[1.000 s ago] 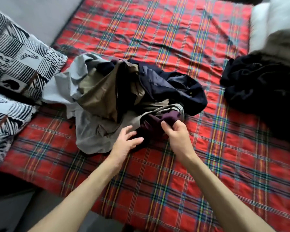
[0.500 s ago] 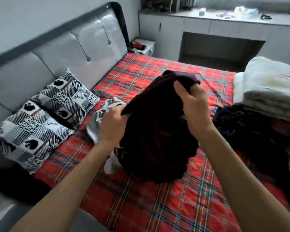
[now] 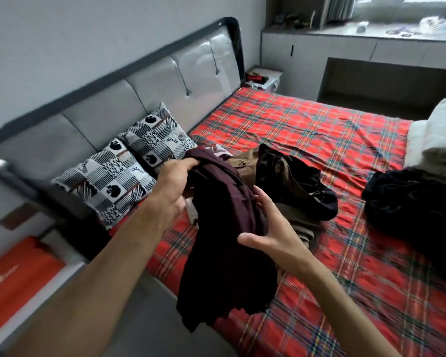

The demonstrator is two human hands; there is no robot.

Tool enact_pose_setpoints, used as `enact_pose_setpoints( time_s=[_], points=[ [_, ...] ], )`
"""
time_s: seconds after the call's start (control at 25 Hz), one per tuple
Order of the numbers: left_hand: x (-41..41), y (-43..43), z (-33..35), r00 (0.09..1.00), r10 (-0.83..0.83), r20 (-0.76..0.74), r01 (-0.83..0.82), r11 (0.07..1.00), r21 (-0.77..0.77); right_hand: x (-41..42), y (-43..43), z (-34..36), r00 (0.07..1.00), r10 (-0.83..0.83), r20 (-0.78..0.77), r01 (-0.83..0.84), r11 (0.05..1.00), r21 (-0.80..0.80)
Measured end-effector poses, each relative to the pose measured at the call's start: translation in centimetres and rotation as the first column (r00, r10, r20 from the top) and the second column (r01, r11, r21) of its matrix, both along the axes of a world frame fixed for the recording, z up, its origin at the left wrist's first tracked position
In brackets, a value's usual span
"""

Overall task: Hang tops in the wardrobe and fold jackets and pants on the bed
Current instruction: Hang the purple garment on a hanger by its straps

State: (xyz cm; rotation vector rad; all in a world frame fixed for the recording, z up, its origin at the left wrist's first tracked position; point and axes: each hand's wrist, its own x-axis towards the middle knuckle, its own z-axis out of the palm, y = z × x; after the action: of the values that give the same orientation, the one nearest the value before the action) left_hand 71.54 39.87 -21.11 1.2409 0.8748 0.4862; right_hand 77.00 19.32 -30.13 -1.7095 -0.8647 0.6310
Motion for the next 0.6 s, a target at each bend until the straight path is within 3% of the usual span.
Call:
enact_pose_setpoints(
  time_s=[0.12,0.16,0.24,0.32,0.44,0.52,0.6],
  points=[
    [-4.0,-0.8,2.0,0.997,0.041,0.064,-0.042,0.999,0.001,-4.6,5.4,2.5,0.981,-0.073,0.177,0.099,0.984,-0.145],
    [-5.9,-0.9,2.8,0.995,0.047,0.087,-0.049,0.999,0.022,-6.0,6.9,3.2,0.977,-0.160,0.140,0.175,0.979,-0.102],
    [-10.8,-0.4,4.7,0.987,0.053,0.150,-0.067,0.994,0.091,-8.6,8.8,5.2,0.954,-0.265,-0.142,0.278,0.958,0.077],
    [-16.1,0.1,6.4,0.965,0.011,0.261,-0.048,0.990,0.135,-10.8,9.6,8.6,0.859,-0.232,-0.456,0.344,0.921,0.181],
    [-22.5,0.3,7.3,0.910,-0.085,0.406,-0.007,0.975,0.220,-13.0,11.1,13.4,0.726,-0.193,-0.660,0.399,0.900,0.174],
    [-26.3,0.6,5.9,0.959,-0.083,0.271,-0.048,0.895,0.443,-14.7,12.7,15.4,0.671,-0.138,-0.729,0.383,0.906,0.181],
    [-29.8,1.1,2.8,0.999,-0.052,0.000,0.044,0.840,0.542,-15.9,14.2,16.4,0.620,-0.082,-0.780,0.321,0.934,0.157]
  ],
)
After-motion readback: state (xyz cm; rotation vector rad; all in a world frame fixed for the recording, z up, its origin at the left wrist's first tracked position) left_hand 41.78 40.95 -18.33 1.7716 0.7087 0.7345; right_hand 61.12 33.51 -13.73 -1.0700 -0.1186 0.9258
